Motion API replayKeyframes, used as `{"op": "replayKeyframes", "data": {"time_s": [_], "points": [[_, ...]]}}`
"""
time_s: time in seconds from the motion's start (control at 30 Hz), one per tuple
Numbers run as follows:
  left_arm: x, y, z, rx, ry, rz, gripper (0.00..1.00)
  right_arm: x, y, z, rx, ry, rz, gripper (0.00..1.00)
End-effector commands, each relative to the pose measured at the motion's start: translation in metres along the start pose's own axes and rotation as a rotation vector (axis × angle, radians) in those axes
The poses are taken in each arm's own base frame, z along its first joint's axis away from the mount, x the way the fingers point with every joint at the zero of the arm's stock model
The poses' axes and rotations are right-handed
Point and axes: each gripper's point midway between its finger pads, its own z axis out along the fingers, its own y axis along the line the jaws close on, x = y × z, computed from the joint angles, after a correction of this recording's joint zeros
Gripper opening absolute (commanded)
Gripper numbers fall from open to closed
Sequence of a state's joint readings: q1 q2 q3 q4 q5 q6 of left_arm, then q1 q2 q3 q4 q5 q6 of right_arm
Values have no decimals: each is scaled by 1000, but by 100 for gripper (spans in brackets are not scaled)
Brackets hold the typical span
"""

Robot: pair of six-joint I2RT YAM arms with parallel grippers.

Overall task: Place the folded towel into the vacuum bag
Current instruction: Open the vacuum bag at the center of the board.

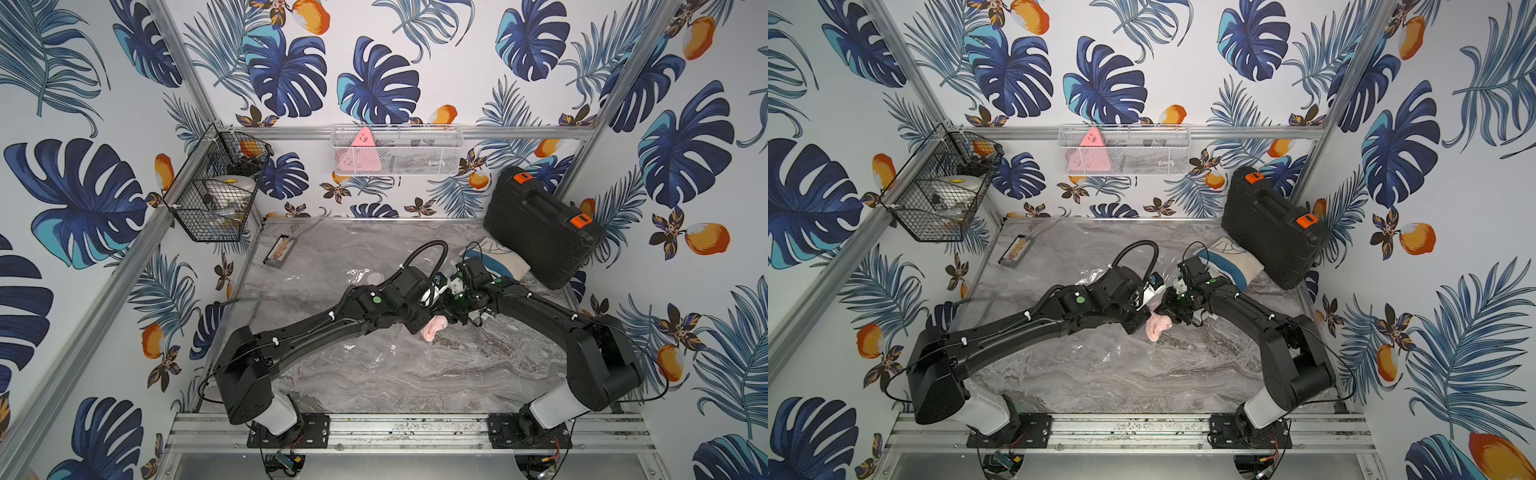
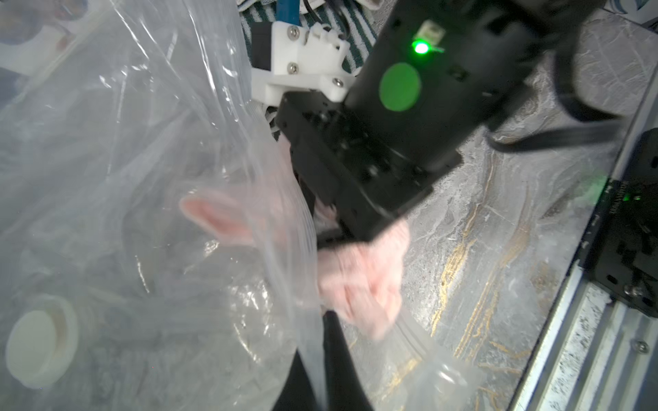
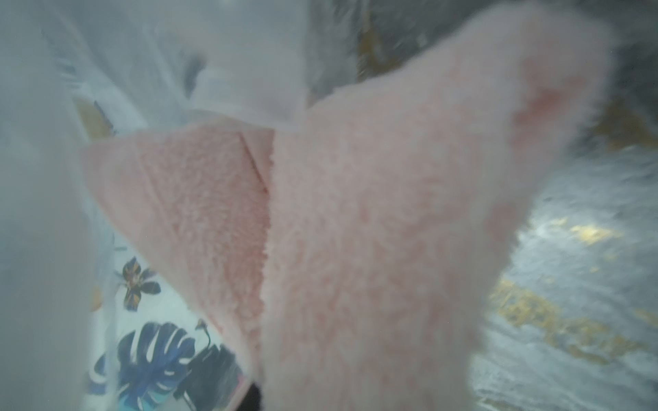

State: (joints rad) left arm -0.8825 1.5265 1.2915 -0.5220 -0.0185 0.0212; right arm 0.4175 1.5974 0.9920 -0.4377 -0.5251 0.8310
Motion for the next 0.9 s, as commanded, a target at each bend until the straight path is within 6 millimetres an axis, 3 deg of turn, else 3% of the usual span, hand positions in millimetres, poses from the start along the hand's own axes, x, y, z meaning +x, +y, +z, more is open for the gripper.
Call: {"op": "replayKeyframes", "data": {"time_s": [0.0,0.2,0.37,0.5,0.6,0.7,0.87], "points": [[-1,-2,-19,9,-17,27,0,-10,-19,9,23,-46,58,0],[-27,30,-55,-81,-153,-49,0,23,-95,39,153,-3,216,0],[-48,47,-70,-139,-245,-86,0,32,-118,33,210,-52,250,0],[-58,42,-61,-102,-255,-67,0,44,-109,34,220,-24,178,0],[-51,29,-43,-36,-219,-12,0,58,-75,29,156,18,46,0],[-35,21,-25,0,-185,34,0,79,-37,10,103,52,-119,0],[-16,9,-16,60,-119,54,0,100,-18,-29,107,86,-231,0]]}}
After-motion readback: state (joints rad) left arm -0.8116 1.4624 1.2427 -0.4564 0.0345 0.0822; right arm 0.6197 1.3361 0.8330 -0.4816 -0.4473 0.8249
